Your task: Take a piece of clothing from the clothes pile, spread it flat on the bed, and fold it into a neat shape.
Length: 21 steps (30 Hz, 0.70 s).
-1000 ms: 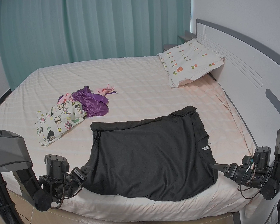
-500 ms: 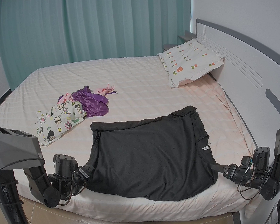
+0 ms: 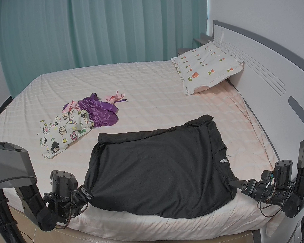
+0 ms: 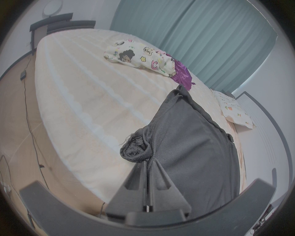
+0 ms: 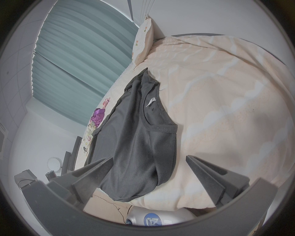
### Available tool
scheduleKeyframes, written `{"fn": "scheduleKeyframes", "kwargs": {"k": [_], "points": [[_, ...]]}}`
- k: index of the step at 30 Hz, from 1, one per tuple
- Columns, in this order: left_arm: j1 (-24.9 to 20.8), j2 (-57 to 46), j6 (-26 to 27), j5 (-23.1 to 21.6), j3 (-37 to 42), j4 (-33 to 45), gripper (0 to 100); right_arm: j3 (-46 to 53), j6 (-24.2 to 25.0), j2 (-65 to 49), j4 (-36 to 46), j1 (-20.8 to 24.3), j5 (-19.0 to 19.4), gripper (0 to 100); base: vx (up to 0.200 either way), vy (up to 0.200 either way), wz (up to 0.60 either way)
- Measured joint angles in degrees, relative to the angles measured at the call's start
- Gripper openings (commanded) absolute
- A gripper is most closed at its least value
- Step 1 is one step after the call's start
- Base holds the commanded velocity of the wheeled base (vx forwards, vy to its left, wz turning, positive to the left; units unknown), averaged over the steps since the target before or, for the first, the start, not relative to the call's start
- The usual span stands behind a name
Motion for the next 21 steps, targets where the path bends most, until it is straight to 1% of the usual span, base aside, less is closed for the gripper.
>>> {"fn": "scheduleKeyframes", "kwargs": {"k": [3,6,14,15,18,21], "points": [[-0.22,-2.3,1.29,0.83,1.13,1.39,0,0.0,0.11,-0.07,0.91,0.76,-0.01,100,0.0,0.0,0.0],[-0.54,-4.85,1.87,1.16,1.71,4.0,0,0.0,0.33,-0.02,1.67,2.45,0.0,100,0.0,0.0,0.0],[-0.8,-8.62,1.84,0.96,1.63,4.95,0,0.0,0.73,2.56,-0.73,6.62,-0.55,100,0.0,0.0,0.0],[-0.8,-8.79,1.84,0.96,1.63,4.95,0,0.0,0.73,3.06,-1.45,6.92,-0.66,0,0.0,0.0,0.0],[-0.8,-9.29,1.83,0.85,1.62,4.89,0,-0.28,0.73,5.24,-3.52,7.5,-1.51,0,0.0,0.0,0.0],[-0.78,-9.53,1.76,0.77,1.57,4.79,0,-0.96,0.73,6.62,-3.58,7.61,-3.45,0,0.0,0.0,0.0]]}}
